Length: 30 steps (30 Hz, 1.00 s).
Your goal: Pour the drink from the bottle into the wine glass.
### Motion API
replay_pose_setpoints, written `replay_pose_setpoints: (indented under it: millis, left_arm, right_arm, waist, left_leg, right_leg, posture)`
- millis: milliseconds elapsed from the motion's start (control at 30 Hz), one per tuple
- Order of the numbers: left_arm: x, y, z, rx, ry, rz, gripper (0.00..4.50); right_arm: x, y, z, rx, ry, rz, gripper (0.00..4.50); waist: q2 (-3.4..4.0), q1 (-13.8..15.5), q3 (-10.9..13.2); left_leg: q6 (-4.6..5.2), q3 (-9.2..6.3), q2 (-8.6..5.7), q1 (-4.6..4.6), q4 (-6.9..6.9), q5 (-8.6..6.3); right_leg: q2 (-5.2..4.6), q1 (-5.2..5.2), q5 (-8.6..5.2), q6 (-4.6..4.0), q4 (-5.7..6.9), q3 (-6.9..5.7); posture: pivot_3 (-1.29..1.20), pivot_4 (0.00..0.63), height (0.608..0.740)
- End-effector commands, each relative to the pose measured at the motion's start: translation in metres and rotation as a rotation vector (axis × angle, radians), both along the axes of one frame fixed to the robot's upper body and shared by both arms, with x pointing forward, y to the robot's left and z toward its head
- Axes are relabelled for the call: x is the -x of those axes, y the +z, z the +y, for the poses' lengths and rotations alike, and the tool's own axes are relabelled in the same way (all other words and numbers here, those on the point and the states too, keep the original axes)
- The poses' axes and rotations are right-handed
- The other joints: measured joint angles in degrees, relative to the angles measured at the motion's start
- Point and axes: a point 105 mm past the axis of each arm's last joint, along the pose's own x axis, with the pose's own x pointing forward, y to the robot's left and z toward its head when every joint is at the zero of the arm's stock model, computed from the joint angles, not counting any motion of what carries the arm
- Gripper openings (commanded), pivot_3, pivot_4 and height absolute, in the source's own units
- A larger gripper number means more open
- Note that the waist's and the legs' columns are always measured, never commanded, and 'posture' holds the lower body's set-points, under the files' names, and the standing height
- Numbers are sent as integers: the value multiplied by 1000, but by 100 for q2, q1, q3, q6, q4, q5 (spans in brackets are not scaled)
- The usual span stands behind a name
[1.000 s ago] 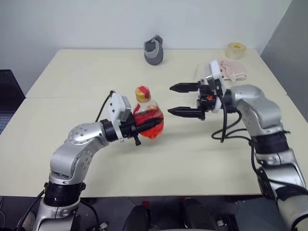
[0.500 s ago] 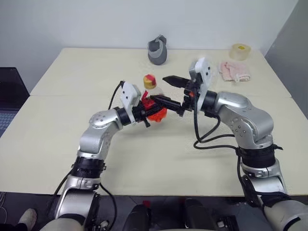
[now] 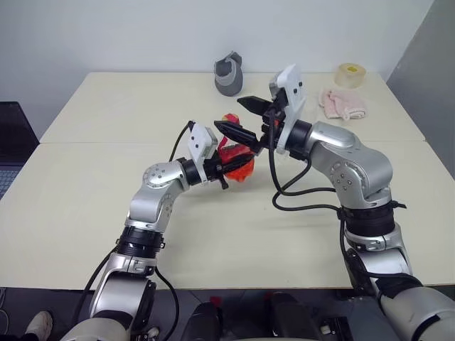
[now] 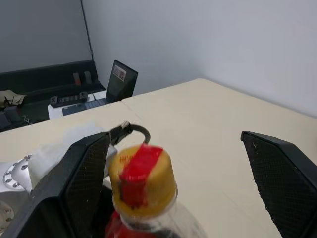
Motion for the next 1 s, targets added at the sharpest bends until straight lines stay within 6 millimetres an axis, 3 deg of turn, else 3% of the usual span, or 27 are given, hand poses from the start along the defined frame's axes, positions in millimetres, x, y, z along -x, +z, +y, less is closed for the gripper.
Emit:
replay_pose_setpoints:
  millis: [33, 300, 533, 767, 1000]
  left_arm:
    - [9, 15, -4, 15, -25, -65, 969]
    - [5, 20, 1, 18, -4, -70, 959]
    - [7, 22, 6, 15, 4, -71, 958]
    - [7, 24, 10, 12, 13, -71, 955]
    - [6, 24, 10, 12, 15, -73, 955]
  right_arm:
    - [-3, 15, 8, -10, -11, -71, 4500]
    - [-12, 16, 2, 1, -35, -95, 4500]
    - [-13, 10, -23, 42, -62, -90, 4500]
    - [2, 3, -47, 100, -17, -67, 4500]
    - [18, 6, -47, 96, 91, -58, 4500]
  waist:
    - [0, -5, 0]
    - [0, -4, 0]
    - [0, -2, 0]
    - [0, 12, 0]
    - [0, -8, 0]
  left_leg:
    - [0, 1, 1, 0, 0, 0]
    - [0, 1, -2, 0, 2, 0]
    - [0, 0, -2, 0, 1, 0]
    - [1, 2, -3, -2, 2, 0]
    - [3, 1, 3, 0, 1, -1]
  right_leg:
    - [0, 0, 0, 0, 1, 0]
    - [0, -1, 0, 0, 2, -1]
    - [0, -1, 0, 0, 2, -1]
    - [0, 1, 0, 0, -2, 1]
    - [1, 1, 0, 0, 1, 0]
  posture:
    - [0, 150, 740]
    - [0, 150, 740]
    - [0, 150, 740]
    - [0, 150, 740]
    - [0, 150, 740]
